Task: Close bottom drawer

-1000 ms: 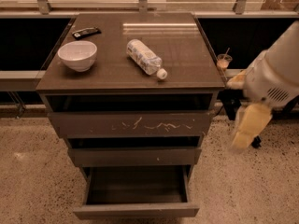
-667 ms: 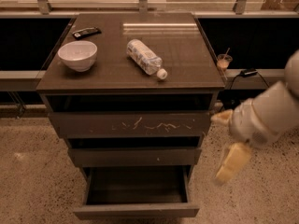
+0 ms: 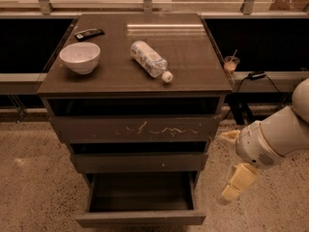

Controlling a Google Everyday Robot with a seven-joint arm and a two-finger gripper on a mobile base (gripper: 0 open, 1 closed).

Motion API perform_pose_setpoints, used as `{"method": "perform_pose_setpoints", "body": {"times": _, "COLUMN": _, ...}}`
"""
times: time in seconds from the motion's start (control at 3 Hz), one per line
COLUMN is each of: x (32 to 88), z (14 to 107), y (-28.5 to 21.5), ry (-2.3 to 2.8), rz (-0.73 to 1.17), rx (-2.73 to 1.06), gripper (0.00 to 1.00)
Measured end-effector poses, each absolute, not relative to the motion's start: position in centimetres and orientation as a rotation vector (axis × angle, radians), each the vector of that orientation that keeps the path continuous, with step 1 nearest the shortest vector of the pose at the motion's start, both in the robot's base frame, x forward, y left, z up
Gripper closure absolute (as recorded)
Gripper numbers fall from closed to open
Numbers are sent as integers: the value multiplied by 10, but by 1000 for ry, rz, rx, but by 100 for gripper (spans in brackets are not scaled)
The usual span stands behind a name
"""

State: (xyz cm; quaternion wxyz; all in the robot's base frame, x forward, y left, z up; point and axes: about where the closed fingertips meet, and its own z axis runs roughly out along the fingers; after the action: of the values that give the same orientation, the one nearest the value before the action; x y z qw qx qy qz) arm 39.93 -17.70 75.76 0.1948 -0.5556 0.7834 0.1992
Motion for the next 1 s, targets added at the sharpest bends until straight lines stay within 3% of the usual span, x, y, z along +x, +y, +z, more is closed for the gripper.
{"method": "perform_pose_setpoints", "body": {"times": 0.33, "x": 389, "z": 707, "y": -167, "ry": 2149, "rz": 696, "rx": -1524, "gripper": 0}}
{"method": "perform_pose_setpoints", "body": {"times": 0.67, "x": 385, "z": 597, "y": -163, "ry": 2010, "rz": 798, "rx": -1370, "gripper": 0}}
{"method": "perform_pose_setpoints", "body": {"times": 1.0, "x": 402, "z": 530, "y": -159, "ry": 1910, "rz": 819, "rx": -1361, "gripper": 0}}
